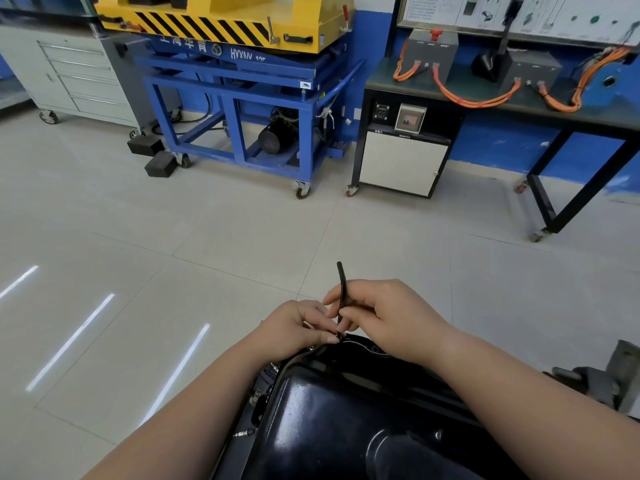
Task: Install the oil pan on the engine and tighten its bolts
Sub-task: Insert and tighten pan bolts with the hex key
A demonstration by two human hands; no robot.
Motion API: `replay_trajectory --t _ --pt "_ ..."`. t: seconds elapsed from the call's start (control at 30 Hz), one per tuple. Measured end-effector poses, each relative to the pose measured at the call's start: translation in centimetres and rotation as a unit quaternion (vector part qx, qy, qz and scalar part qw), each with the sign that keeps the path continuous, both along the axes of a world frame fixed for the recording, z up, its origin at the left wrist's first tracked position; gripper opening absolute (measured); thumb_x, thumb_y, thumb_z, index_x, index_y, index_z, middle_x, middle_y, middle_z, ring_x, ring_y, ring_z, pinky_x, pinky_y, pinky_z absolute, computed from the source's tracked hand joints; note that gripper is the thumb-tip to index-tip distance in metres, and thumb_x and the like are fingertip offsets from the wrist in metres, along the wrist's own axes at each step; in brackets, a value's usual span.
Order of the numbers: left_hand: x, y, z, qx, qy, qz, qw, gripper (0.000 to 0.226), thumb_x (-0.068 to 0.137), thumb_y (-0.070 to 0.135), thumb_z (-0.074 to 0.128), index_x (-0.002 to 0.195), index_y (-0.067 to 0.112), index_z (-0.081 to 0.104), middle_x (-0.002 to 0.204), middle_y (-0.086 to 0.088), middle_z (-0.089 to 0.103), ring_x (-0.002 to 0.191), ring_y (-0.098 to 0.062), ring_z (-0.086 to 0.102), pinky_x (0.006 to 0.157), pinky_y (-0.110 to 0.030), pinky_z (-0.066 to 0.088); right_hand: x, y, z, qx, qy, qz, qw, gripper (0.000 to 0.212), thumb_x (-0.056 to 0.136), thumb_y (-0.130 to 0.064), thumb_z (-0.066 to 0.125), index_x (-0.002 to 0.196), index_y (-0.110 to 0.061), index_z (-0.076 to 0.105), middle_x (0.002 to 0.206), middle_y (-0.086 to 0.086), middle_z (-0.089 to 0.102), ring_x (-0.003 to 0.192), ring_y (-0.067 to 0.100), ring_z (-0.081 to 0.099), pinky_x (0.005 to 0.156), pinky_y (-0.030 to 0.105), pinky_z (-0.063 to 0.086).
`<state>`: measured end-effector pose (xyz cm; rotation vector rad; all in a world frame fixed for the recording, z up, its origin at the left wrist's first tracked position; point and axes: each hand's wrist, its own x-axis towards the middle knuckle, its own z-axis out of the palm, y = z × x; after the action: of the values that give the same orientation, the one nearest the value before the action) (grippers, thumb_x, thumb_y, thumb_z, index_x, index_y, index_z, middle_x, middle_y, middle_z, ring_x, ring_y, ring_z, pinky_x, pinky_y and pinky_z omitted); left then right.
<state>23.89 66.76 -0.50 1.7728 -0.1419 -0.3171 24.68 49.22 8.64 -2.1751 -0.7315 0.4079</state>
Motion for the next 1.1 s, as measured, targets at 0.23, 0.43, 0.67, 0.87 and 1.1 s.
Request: replay_trajectory --t 0.23,0.43,0.67,0.87,1.1 --pt "-0.3 0.4 -0.4 -0.026 0.010 -0.007 1.000 0.024 0.074 -0.002 0.072 0.081 0.021 0.077 0.103 -0.023 0.063 0.103 -0.039 0.059 0.102 -0.053 0.039 0.2 -0.1 -0.4 0.030 0.012 -0.023 0.999 0.022 0.083 -0.004 0.060 0.075 -0.023 0.069 0.068 -0.025 0.066 0.071 0.002 0.065 0.078 0.033 0.053" --pt "-0.3 0.5 -0.5 -0.047 0.024 -0.002 0.999 0.019 0.075 -0.005 0.071 0.087 0.010 0.076 0.110 -0.028 0.060 0.106 -0.039 0.057 0.104 -0.052 0.038 0.1 0.0 -0.7 0.079 0.040 -0.042 0.995 0.022 0.079 -0.002 0.065 0.072 -0.022 0.070 0.065 -0.012 0.068 0.068 0.012 0.066 0.077 0.038 0.055" --pt "-0.6 0.3 0.2 -0.055 0.015 -0.012 0.998 0.031 0.076 -0.010 0.067 0.079 0.020 0.074 0.087 -0.005 0.062 0.090 -0.020 0.058 0.093 -0.038 0.043 0.2 0.3 -1.4 0.106 0.075 -0.040 0.991 0.017 0.077 -0.002 0.065 0.068 -0.016 0.060 0.071 0.012 0.070 0.070 0.031 0.068 0.075 0.047 0.055" --pt "-0.8 0.0 0.8 -0.050 0.020 -0.023 0.998 0.038 0.079 -0.012 0.063 0.067 0.023 0.073 0.077 0.001 0.059 0.078 -0.003 0.057 0.079 -0.018 0.042 0.1 0.7 -1.0 0.119 0.087 -0.013 0.989 0.018 0.080 -0.021 0.065 0.075 -0.038 0.064 0.071 -0.008 0.069 0.068 0.014 0.068 0.074 0.032 0.056" --pt "-0.7 0.1 0.7 -0.041 0.013 -0.018 0.999 0.024 0.078 -0.012 0.064 0.086 0.010 0.068 0.073 0.009 0.062 0.073 0.003 0.057 0.076 -0.014 0.044 0.3 0.3 -0.9 0.062 0.060 -0.021 0.996 0.039 0.082 -0.001 0.063 0.068 -0.037 0.071 0.071 -0.008 0.072 0.068 0.007 0.067 0.076 0.032 0.056"
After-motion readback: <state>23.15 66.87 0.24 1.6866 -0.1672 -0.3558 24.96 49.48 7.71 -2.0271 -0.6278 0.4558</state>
